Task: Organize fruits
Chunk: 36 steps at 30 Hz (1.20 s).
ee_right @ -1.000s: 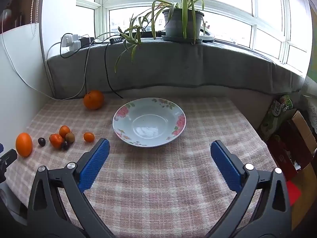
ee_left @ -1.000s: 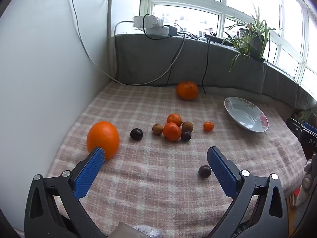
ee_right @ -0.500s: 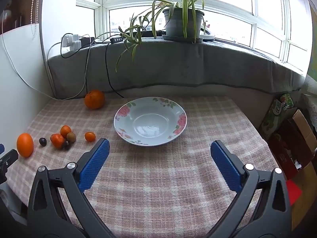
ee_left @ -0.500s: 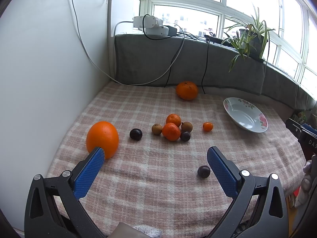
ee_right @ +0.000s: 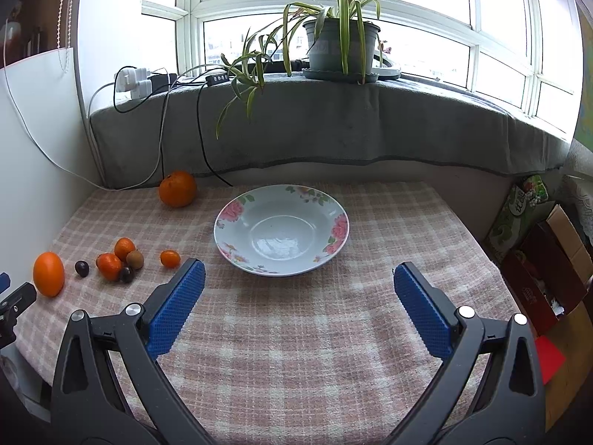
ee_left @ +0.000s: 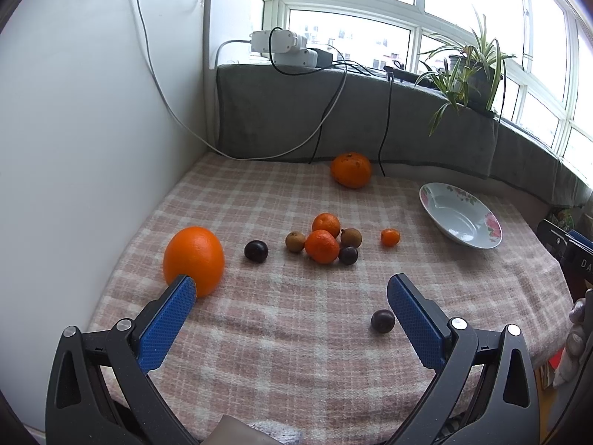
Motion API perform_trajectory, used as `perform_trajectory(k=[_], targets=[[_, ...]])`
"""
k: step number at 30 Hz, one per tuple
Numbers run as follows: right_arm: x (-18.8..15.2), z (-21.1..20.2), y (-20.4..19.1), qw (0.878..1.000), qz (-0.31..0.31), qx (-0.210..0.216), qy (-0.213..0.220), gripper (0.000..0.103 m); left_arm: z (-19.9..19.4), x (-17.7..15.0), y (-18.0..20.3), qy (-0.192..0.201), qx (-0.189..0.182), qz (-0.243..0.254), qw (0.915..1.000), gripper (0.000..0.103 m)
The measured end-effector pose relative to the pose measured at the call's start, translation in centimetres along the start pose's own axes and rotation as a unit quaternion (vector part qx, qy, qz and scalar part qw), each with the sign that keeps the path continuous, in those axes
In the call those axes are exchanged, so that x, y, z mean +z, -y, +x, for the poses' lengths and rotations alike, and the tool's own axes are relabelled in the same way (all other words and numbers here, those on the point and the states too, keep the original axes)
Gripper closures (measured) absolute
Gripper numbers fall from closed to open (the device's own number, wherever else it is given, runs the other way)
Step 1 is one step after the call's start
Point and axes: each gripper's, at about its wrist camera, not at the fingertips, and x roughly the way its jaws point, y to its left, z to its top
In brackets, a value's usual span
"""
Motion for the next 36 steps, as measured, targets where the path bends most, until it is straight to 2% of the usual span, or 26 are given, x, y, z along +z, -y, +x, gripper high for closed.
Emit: perform_trajectory(k=[36], targets=[[0.01,-0.14,-0.28,1.000,-0.001,0.001,-0.001,0.000,0.14,-0.20,-0.22,-0.001,0.002,-0.005,1.0000,0.001]])
